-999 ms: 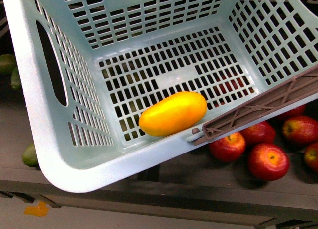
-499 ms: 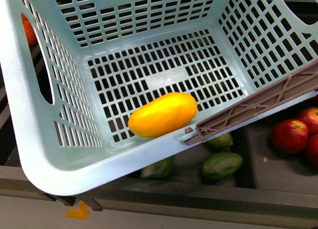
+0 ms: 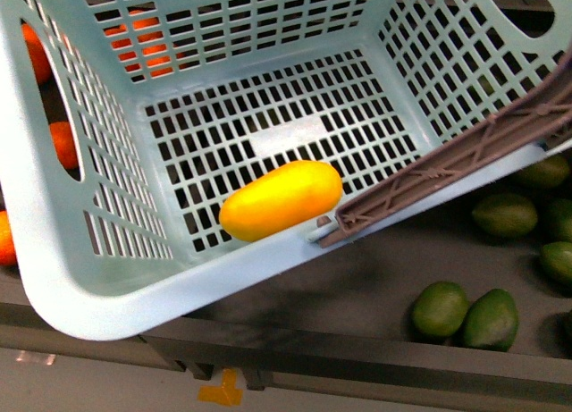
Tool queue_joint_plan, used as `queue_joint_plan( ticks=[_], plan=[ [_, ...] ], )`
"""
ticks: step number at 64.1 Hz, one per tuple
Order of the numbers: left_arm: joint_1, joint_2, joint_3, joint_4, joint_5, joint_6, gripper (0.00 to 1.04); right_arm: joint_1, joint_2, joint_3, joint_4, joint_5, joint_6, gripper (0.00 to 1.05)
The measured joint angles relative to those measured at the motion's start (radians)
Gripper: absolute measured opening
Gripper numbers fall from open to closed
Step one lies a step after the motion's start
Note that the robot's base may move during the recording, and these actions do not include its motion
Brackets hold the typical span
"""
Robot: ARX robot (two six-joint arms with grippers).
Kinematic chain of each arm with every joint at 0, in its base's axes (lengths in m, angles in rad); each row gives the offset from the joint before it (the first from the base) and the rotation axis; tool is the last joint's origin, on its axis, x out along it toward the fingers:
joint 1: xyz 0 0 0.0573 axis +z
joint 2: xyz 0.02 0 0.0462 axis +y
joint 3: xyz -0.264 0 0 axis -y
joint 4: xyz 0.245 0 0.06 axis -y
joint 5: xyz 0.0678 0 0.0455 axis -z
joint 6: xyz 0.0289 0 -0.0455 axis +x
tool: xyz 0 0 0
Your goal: Pick mango and avocado into basket
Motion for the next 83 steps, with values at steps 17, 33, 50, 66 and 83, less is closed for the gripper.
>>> queue_joint_plan(
  ticks=[17, 33, 50, 66, 83],
  plan=[
    [-0.005, 0.000, 0.000, 0.000, 0.002, 0.005, 0.15, 0.020, 0.061, 0.190, -0.507, 0.316, 0.177, 0.96],
    [-0.016, 0.000, 0.000, 0.000, 0.019, 0.003, 0.15, -0.166, 0.488, 0.292, -0.262, 0.153, 0.163, 0.96],
    [-0.012, 0.000, 0.000, 0.000, -0.007, 0.006, 0.15, -0.246, 1.106, 0.563, -0.142, 0.077, 0.083, 0.96],
    [-0.012, 0.000, 0.000, 0.000, 0.016, 0.005, 0.15, -0.143, 1.402, 0.834, -0.239, 0.090, 0.052, 0.96],
    [-0.012, 0.000, 0.000, 0.000, 0.012, 0.004, 0.15, -0.133, 1.546, 0.982, -0.308, 0.103, 0.077, 0.96]
  ],
)
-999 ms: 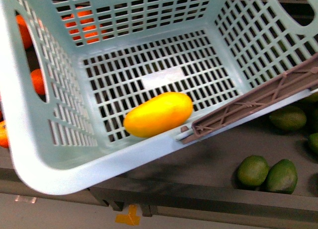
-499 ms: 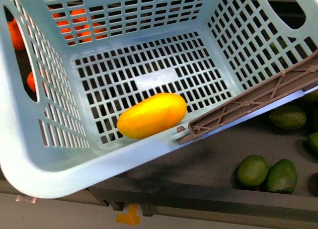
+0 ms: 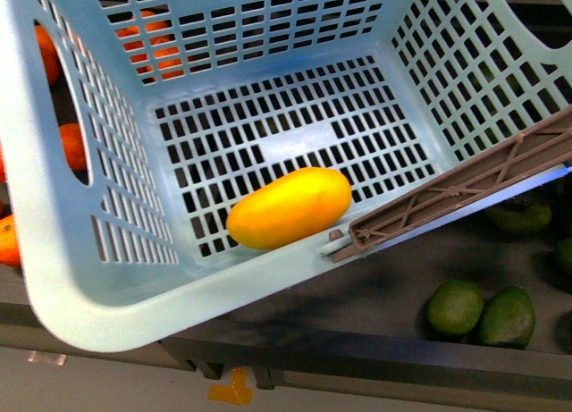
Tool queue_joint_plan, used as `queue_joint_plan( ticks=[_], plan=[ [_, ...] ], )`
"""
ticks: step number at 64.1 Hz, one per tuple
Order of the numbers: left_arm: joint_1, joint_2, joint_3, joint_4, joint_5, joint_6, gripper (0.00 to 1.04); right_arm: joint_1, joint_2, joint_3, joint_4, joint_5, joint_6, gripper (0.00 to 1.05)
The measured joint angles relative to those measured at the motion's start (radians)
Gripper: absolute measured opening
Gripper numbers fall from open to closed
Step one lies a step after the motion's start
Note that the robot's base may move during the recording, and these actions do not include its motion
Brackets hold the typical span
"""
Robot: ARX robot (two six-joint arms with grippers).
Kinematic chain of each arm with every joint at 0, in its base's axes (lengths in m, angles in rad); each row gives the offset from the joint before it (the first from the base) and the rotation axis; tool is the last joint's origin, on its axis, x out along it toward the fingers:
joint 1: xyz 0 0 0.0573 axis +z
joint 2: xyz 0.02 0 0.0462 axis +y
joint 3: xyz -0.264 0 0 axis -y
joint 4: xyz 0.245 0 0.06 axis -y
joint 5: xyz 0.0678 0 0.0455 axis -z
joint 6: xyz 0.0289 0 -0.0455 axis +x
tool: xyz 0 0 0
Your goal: Pick mango and avocado into basket
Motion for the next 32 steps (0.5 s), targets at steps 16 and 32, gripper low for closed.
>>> queue_joint_plan(
  ticks=[16, 32],
  plan=[
    [0.000, 0.000, 0.000, 0.000, -0.006, 0.001, 0.15, -0.024, 0.058, 0.085, -0.081, -0.002, 0.145, 0.96],
    [0.000, 0.000, 0.000, 0.000, 0.002, 0.000, 0.15, -0.038, 0.100, 0.173, -0.164, -0.039, 0.385, 0.96]
  ],
)
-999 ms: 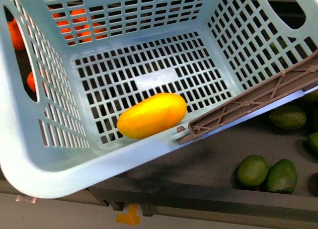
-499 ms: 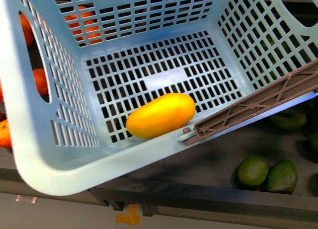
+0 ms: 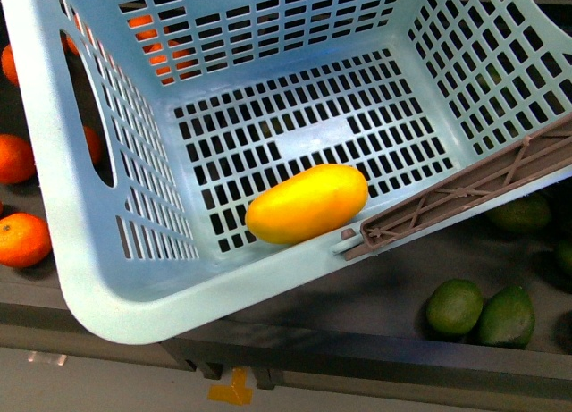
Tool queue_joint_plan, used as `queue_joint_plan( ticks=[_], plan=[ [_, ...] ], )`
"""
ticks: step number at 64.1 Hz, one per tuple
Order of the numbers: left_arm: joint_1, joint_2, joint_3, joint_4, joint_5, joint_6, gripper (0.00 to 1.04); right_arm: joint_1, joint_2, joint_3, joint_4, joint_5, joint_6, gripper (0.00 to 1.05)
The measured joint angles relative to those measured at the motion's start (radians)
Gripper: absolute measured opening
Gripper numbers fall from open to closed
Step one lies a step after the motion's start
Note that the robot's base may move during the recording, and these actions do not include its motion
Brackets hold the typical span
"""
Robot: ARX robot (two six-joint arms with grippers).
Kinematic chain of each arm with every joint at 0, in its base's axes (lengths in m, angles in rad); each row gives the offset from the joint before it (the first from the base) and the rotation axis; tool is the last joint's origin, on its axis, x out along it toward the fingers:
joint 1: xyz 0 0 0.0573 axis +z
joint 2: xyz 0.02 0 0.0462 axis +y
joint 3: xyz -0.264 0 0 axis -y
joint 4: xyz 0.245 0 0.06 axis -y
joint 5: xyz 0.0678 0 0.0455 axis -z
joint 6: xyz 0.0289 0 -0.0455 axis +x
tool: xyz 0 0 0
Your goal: Pick mango and avocado into basket
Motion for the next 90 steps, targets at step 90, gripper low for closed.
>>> queue_joint_plan(
  ticks=[90],
  plan=[
    [0.000, 0.000, 0.000, 0.000, -0.003, -0.001, 0.15, 0.080, 0.115, 0.184, -0.158, -0.023, 0.180, 0.96]
  ],
)
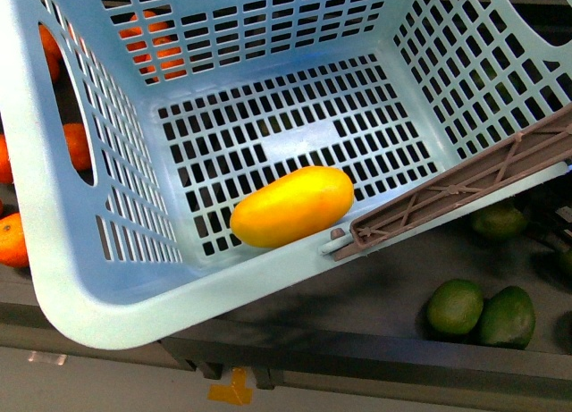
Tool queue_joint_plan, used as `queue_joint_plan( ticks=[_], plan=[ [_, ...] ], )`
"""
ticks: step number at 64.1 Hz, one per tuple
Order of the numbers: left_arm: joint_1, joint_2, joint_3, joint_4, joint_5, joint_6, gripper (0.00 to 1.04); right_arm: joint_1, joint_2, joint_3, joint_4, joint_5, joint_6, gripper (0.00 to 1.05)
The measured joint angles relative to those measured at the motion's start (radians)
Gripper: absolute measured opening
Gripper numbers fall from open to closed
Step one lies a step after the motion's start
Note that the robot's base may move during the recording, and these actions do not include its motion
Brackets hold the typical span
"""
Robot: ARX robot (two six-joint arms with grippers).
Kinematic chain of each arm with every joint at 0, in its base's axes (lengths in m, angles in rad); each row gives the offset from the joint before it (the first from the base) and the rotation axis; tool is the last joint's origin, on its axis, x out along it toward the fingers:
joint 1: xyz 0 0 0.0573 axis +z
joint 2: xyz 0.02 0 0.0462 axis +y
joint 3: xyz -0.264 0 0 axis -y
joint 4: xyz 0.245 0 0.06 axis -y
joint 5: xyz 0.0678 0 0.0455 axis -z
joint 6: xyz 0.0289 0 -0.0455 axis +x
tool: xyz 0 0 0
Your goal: Pick mango and avocado into basket
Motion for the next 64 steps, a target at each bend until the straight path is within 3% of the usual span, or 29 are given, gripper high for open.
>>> queue_joint_plan(
  ticks=[40, 45, 55, 64],
  plan=[
    [0.000, 0.000, 0.000, 0.000, 0.001, 0.000, 0.15, 0.018, 0.017, 0.004, -0.019, 0.010, -0.024, 0.95],
    [0.000, 0.000, 0.000, 0.000, 0.000, 0.000, 0.15, 0.017, 0.017, 0.004, -0.019, 0.012, -0.027, 0.91],
    [0.000, 0.000, 0.000, 0.000, 0.001, 0.000, 0.15, 0.017, 0.017, 0.004, -0.019, 0.012, -0.033, 0.73],
    [0.000, 0.000, 0.000, 0.000, 0.001, 0.000, 0.15, 0.017, 0.017, 0.004, -0.019, 0.011, -0.033, 0.71]
  ],
)
